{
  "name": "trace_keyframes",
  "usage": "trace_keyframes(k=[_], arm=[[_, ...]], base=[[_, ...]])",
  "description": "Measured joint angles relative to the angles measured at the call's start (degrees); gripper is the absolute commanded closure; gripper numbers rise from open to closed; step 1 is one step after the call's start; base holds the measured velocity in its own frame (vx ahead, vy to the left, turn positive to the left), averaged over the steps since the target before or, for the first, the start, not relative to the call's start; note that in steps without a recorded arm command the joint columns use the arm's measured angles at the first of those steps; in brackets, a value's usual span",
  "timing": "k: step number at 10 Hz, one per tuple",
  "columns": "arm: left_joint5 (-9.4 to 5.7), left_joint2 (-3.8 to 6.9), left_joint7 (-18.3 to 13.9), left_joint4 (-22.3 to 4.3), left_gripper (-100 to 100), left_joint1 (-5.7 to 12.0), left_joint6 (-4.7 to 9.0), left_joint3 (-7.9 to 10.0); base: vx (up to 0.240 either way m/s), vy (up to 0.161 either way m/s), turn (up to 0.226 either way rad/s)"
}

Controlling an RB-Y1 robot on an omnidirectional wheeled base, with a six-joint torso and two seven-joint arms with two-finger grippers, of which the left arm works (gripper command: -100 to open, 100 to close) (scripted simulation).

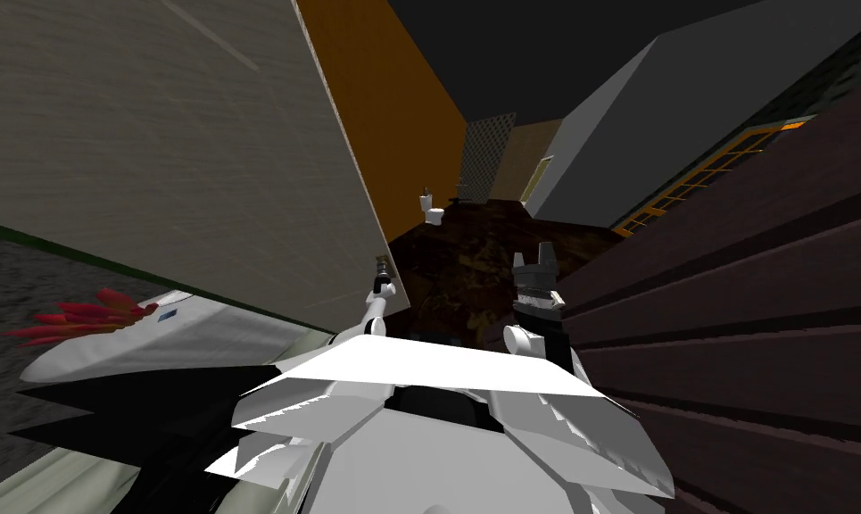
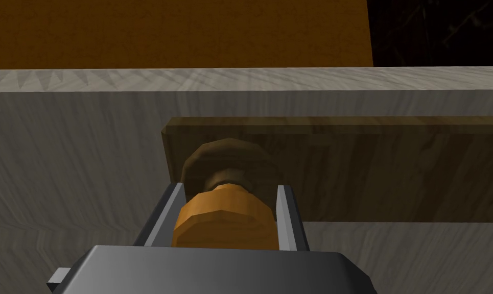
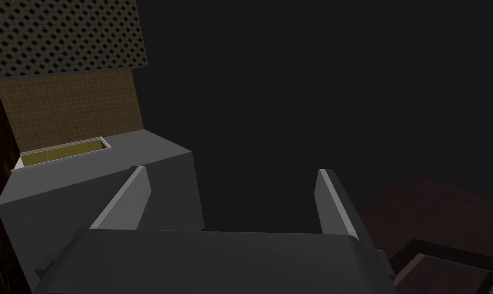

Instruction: Push the door open

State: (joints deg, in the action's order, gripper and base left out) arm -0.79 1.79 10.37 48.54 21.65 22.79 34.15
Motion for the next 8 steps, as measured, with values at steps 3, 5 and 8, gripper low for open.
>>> trace_keyframes(k=[3, 5, 8], arm=[[-0.33, 0.45, 0.43, 0.06, 100, 0.00, 0.24, 1.81], [-0.63, 0.75, 1.00, -1.08, 100, 0.55, 0.69, 3.41], [-0.89, 0.30, 1.55, 0.32, 100, 0.00, 0.31, 5.01]], base=[[0.161, -0.008, 0.034], [0.186, -0.046, 0.054], [0.143, -0.017, 0.042]])
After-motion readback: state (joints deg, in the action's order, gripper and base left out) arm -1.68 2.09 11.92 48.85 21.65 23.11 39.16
